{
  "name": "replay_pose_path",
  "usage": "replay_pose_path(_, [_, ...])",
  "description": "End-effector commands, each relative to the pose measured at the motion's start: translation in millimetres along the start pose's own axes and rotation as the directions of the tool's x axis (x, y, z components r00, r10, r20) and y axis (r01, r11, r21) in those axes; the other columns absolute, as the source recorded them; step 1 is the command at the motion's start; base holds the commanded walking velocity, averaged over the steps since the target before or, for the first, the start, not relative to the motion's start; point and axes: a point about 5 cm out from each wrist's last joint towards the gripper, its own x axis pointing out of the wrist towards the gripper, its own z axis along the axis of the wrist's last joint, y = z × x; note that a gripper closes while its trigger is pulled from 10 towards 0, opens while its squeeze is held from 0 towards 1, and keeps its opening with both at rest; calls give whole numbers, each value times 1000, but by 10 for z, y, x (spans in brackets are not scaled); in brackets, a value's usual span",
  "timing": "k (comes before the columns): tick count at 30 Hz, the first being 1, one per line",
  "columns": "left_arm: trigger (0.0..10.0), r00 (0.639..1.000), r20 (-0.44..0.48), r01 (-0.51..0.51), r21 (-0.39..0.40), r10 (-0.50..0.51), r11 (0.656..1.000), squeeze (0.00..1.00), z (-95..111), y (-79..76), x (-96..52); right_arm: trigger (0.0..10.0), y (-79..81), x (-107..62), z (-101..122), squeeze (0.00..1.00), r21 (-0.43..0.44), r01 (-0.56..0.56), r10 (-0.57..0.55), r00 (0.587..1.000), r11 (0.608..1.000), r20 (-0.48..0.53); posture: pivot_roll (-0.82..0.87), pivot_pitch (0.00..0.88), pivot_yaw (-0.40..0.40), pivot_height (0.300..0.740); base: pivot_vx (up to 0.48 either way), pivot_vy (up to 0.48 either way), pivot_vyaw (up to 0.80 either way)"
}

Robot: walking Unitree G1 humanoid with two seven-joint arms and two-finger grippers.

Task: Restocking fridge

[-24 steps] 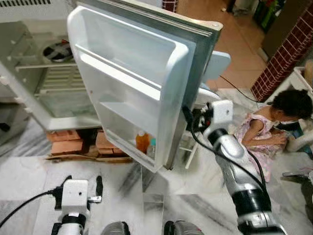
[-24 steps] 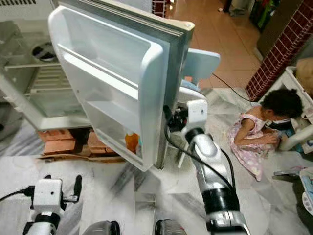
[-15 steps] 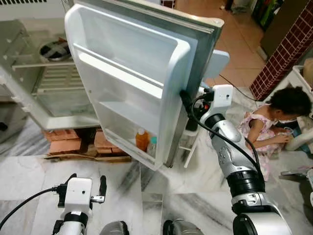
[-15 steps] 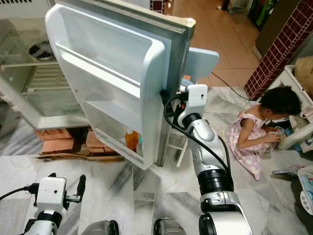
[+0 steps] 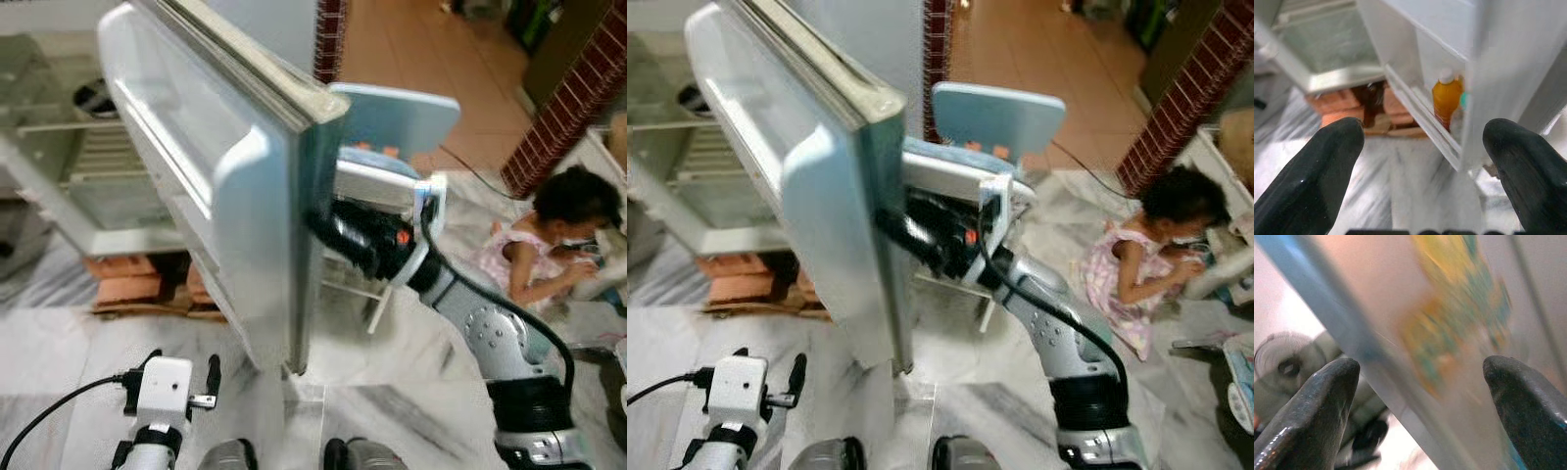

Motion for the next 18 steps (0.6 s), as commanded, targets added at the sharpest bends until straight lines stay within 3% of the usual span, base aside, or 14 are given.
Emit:
replay_pose_path(1, [10000,1000,-19,6,2,-6,1000,0,-29,4,-30,10000,22,-68,-80,0,11,-24,25,998,1000,-55,67,175,-29,740,0,0,0])
replay_pose_path(5, [10000,1000,-23,9,3,-8,1000,0,-37,10,-35,10000,99,-201,-276,0,38,-38,45,982,999,-181,68,177,-28,740,0,0,0])
replay_pose_path(12, [10000,1000,-27,-2,2,2,1000,0,-51,42,-35,10000,100,-250,-419,0,-8,-59,55,963,998,-264,73,180,-28,740,0,0,0])
replay_pose_path(15, [10000,1000,-18,-17,17,18,1000,0,-45,65,-31,10000,86,-251,-438,0,-32,-41,31,962,999,-273,73,179,-29,740,0,0,0])
replay_pose_path(18, [10000,997,21,-69,49,68,996,0,1,134,6,10000,-3,-223,-424,0,-100,48,-71,968,994,-240,69,180,-33,740,0,0,0])
